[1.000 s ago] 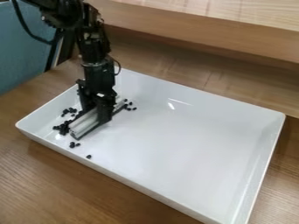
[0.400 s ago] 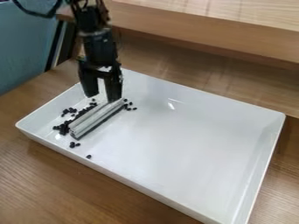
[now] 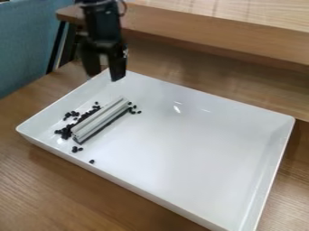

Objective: Sweep into pile

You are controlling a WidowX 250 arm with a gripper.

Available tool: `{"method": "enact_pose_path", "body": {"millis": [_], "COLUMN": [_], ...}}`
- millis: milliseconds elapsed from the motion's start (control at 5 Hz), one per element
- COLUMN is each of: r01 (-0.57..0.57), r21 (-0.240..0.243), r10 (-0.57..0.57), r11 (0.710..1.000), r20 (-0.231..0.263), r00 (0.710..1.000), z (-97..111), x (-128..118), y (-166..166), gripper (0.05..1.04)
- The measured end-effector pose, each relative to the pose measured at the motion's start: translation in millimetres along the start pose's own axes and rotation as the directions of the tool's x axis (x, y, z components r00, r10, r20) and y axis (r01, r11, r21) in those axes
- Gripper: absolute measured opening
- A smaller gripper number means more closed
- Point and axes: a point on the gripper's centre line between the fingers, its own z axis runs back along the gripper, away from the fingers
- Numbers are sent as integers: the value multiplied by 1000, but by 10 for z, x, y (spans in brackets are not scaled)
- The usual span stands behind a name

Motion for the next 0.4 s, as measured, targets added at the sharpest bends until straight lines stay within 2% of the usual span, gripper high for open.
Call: {"method": "enact_pose_path", "body": {"millis": [200,400], "r01": [87,121], "r21": [1,-4], "r10": [-86,-122], "r11": [996,993], "r20": [-22,-25], "r00": [996,992], "z": [-44,-41], "x": [110,143], "y": [-355,-514], "gripper": [1001,1001]}}
